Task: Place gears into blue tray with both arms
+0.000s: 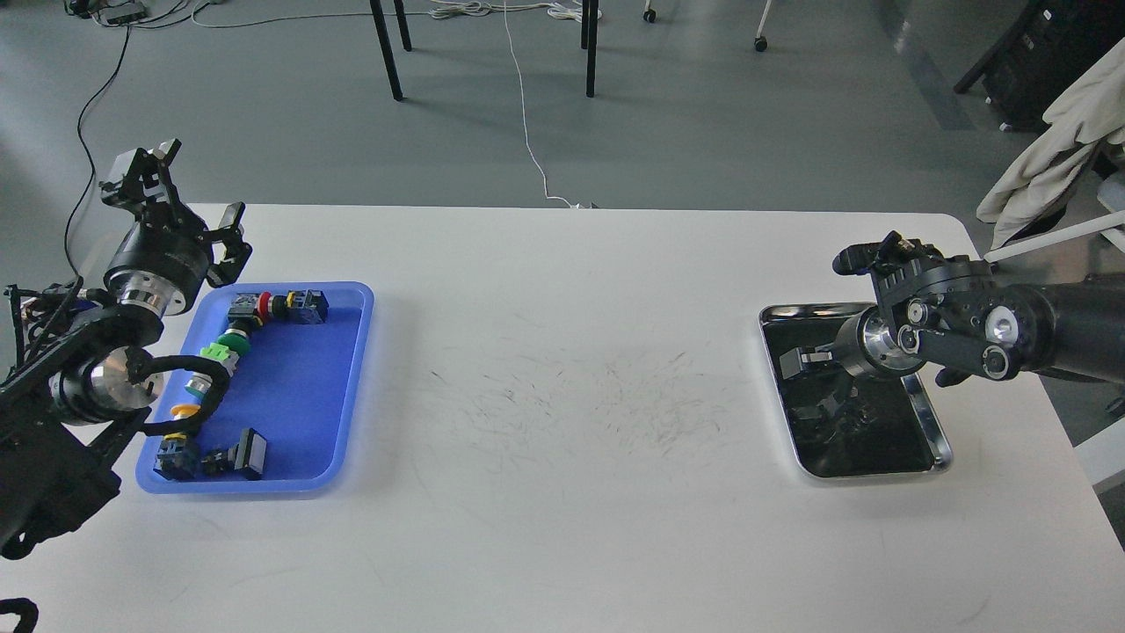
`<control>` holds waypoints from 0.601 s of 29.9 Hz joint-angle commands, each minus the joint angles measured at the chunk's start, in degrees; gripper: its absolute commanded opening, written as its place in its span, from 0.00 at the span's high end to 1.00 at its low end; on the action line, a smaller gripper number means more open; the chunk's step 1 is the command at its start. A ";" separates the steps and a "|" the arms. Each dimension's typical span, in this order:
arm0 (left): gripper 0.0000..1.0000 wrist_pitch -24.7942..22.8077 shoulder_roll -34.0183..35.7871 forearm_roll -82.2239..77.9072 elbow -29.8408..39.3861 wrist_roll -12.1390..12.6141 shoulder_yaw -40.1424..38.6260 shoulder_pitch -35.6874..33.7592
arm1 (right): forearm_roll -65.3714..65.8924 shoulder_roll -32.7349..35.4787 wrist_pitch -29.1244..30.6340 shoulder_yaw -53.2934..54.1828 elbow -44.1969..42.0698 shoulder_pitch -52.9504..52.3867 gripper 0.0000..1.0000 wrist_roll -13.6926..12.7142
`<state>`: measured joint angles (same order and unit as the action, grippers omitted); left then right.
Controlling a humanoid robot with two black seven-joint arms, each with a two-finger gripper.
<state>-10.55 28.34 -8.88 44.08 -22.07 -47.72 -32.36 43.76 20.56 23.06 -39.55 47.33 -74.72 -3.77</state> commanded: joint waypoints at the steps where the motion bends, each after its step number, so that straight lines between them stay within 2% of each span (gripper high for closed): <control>1: 0.02 0.00 0.13 0.00 -0.05 0.01 0.00 0.02 | 0.01 0.00 0.05 0.00 0.05 0.02 0.31 -0.01; 2: 0.02 0.00 0.14 0.00 -0.05 0.01 0.08 0.02 | 0.18 0.00 0.05 0.00 0.05 0.02 0.36 -0.01; 7: 0.02 0.00 0.22 0.00 0.04 0.01 0.00 0.02 | 3.43 -0.09 0.05 0.00 0.05 -0.16 0.72 -0.01; 9: 0.02 0.00 0.40 0.00 -0.05 -0.08 0.00 0.02 | 3.43 0.00 0.05 0.00 0.05 -0.25 0.76 -0.01; 11: 0.02 0.00 0.31 0.00 -0.05 -0.08 0.00 0.02 | 3.43 0.00 0.05 0.00 0.13 -0.33 0.86 0.08; 15: 0.02 0.00 0.31 0.00 -0.05 -0.08 0.00 -0.07 | 3.26 0.09 0.23 0.00 0.40 -0.86 0.98 0.34; 18: 0.02 0.00 0.31 0.00 -0.05 0.00 0.00 0.02 | 2.99 0.27 0.31 0.00 0.75 -1.91 0.98 0.61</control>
<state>-10.54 28.67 -8.88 44.04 -22.14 -47.72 -32.36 46.98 20.63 23.31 -39.56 47.79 -75.70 -3.34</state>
